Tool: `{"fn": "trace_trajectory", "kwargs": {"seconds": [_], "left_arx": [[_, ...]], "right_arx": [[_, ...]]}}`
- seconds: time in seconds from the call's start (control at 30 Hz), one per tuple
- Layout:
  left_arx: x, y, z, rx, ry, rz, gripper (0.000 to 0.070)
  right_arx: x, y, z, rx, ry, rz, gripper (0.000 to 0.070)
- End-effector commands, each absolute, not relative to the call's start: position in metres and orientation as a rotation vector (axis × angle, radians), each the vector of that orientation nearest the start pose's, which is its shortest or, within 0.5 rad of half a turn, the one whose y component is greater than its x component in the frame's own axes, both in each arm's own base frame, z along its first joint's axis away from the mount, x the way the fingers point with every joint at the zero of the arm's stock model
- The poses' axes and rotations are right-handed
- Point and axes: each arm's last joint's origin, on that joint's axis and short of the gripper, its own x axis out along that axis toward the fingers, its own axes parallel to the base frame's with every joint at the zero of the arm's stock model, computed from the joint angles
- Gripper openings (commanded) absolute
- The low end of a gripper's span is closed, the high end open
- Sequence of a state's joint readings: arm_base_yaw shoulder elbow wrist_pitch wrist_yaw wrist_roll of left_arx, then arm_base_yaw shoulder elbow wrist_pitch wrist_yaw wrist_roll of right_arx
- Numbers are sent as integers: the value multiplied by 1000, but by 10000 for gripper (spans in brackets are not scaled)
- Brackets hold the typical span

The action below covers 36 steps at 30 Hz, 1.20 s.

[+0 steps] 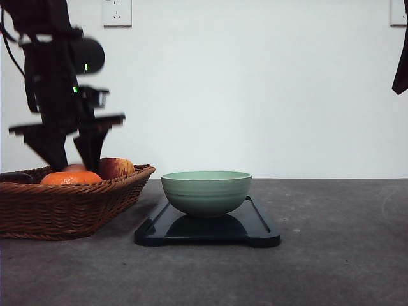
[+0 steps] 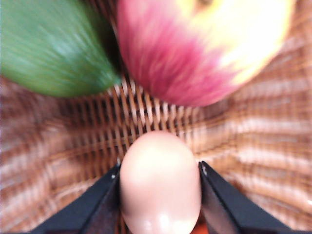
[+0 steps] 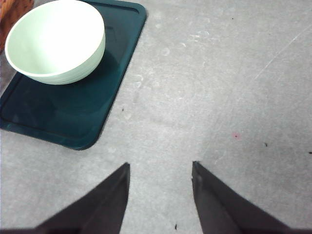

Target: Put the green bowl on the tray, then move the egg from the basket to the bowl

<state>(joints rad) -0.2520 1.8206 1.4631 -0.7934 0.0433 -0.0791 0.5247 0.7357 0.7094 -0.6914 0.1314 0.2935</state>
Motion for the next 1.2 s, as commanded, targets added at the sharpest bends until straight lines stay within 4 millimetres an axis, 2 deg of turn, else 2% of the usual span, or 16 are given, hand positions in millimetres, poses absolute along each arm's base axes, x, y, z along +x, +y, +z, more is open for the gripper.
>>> {"fn": "trace_trajectory", "kwargs": {"seconds": [0.0, 0.17, 0.3, 0.4, 0.53, 0.8, 0.97, 1.17], "left_arx": [[361, -96, 258, 36, 1106, -215, 143], [347, -95, 290, -8, 1008, -219, 143], [337, -101, 312, -68, 916, -293, 143], [335, -111, 323, -149, 857, -397, 143], [334, -129, 327, -213, 820, -508, 143], [323, -178, 322, -152, 791, -634, 147], [323, -208, 304, -86, 796, -645, 154], [329, -234, 276, -28, 813, -636, 154]], "right_arx": [[127, 70, 270, 54, 731, 270, 251], [127, 70, 270, 54, 731, 270, 251], [127, 70, 270, 54, 731, 270, 251], [127, 70, 270, 54, 730, 270, 251], [127, 70, 270, 54, 731, 270, 251], [127, 70, 270, 54, 731, 270, 251], [127, 70, 270, 54, 732, 271, 251], [127, 70, 269, 51, 740, 272, 251]]}}
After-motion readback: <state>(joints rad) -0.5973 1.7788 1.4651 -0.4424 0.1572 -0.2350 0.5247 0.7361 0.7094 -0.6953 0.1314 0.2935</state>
